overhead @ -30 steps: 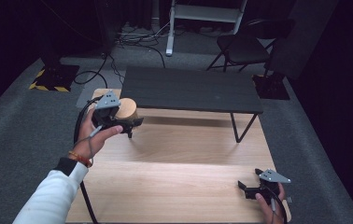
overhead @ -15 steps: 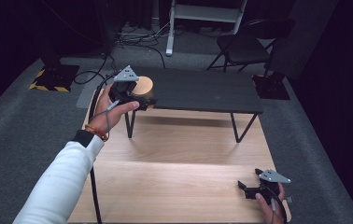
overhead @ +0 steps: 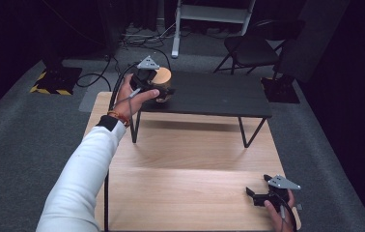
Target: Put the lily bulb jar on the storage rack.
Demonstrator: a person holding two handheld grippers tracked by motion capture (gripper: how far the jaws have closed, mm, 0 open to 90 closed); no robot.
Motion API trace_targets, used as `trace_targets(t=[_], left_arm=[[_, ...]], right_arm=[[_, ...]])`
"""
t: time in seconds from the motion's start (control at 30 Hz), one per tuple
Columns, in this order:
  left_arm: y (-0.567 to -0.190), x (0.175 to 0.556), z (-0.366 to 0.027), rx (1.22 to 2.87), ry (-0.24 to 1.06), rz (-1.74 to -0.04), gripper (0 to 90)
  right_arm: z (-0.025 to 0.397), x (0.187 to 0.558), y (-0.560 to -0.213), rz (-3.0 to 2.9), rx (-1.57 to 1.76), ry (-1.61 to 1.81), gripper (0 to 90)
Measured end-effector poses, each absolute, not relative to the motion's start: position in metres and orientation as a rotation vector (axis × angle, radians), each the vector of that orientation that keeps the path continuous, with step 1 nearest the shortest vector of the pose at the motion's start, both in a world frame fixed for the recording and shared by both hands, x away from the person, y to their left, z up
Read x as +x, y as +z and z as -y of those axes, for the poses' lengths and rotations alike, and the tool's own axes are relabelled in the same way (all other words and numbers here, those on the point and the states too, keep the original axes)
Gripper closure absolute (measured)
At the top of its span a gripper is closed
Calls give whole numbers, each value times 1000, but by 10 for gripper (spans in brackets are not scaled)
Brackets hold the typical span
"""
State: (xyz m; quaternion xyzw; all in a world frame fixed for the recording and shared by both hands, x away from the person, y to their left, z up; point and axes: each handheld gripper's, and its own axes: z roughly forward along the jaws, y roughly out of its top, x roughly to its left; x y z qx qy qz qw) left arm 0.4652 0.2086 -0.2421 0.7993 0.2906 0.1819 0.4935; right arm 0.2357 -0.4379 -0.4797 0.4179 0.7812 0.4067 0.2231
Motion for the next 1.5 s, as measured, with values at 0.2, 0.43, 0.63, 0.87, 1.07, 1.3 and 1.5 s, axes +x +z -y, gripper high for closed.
trace_targets(t=[0.2,0.43,0.63,0.87,1.07,1.3,1.5], left_arm=[[-248,484,-199,1965,428,-722,256],[-255,498,-188,1993,416,-736,256],[-257,500,-187,1990,417,-728,255],[-250,496,-191,1976,387,-752,103],[-239,482,-196,1978,417,-759,33],[-226,464,-200,2006,434,-746,23],[-225,448,-203,2033,452,-758,22]], right_arm=[[438,236,-480,-2157,1153,1124,0],[438,236,-480,-2157,1153,1123,0],[438,236,-480,-2157,1154,1124,0],[438,236,-480,-2157,1153,1124,0],[438,236,-480,-2157,1153,1124,0],[438,236,-480,-2157,1155,1124,0],[438,236,-480,-2156,1155,1124,0]])
